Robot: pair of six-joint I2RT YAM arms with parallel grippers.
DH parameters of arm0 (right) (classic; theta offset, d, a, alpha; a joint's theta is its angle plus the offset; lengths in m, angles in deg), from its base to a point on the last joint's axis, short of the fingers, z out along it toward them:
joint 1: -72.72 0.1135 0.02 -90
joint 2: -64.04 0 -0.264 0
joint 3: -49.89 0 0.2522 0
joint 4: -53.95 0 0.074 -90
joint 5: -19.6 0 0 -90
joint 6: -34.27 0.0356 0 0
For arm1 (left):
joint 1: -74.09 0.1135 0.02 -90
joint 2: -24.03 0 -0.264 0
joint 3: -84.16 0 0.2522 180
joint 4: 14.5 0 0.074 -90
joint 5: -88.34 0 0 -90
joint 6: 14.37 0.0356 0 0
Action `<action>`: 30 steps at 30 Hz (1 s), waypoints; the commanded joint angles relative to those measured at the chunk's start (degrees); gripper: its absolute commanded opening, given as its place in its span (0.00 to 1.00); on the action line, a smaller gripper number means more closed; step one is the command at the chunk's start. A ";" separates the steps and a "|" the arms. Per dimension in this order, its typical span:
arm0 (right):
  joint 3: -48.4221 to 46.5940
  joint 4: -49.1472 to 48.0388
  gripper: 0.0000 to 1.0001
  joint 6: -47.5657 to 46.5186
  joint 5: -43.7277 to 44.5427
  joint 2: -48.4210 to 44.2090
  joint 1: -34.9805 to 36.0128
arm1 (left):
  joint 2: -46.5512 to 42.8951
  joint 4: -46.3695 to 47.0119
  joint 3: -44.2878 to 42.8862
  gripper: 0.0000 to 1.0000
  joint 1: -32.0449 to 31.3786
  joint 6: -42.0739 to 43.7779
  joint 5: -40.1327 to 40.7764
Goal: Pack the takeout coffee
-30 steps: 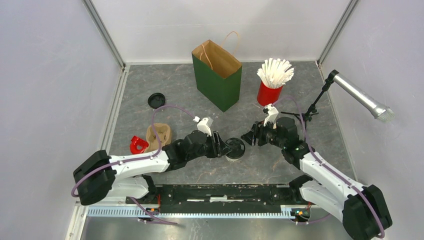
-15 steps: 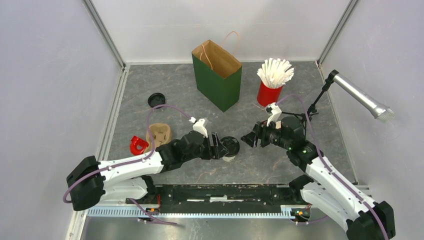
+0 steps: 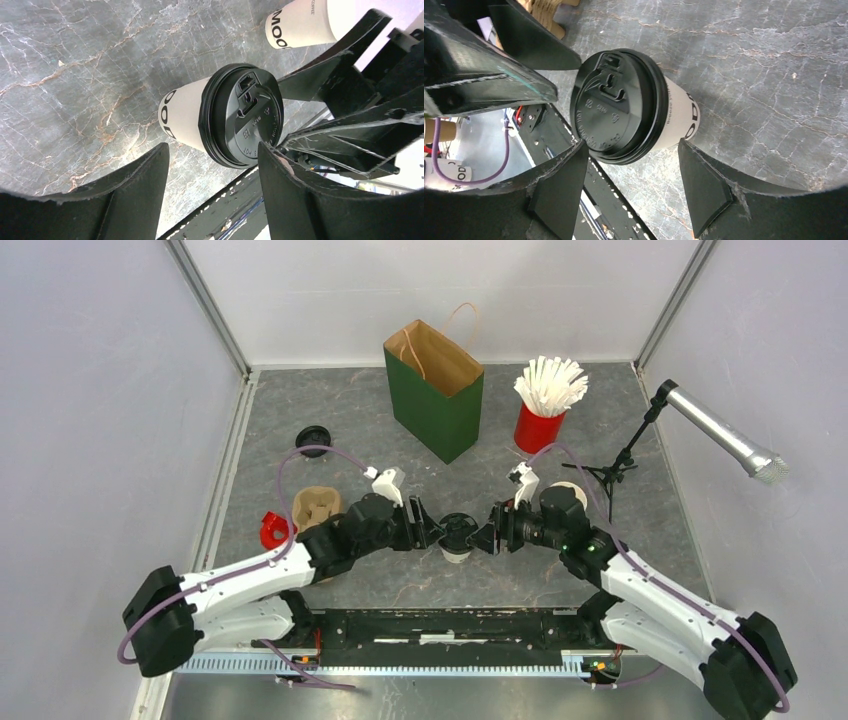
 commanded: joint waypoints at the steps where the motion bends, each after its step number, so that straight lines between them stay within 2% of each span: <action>1: -1.75 -4.25 0.73 -0.45 2.49 2.97 0.23 | -1.26 1.76 -0.44 0.70 2.86 3.04 -3.43; 6: -2.76 -5.29 0.75 -1.12 2.37 5.71 0.21 | -0.46 5.02 0.50 0.64 6.31 2.60 -8.41; 15: -4.43 -6.39 0.76 -1.42 2.17 8.27 0.20 | 2.77 10.09 1.70 0.63 7.28 3.21 -13.90; 20: -4.69 -6.57 0.80 -1.52 2.55 8.51 0.17 | 4.22 10.32 1.62 0.62 7.28 3.65 -13.74; 30: -5.39 -9.50 0.81 -0.50 2.43 10.50 0.19 | 6.07 10.32 1.46 0.60 7.78 4.36 -13.43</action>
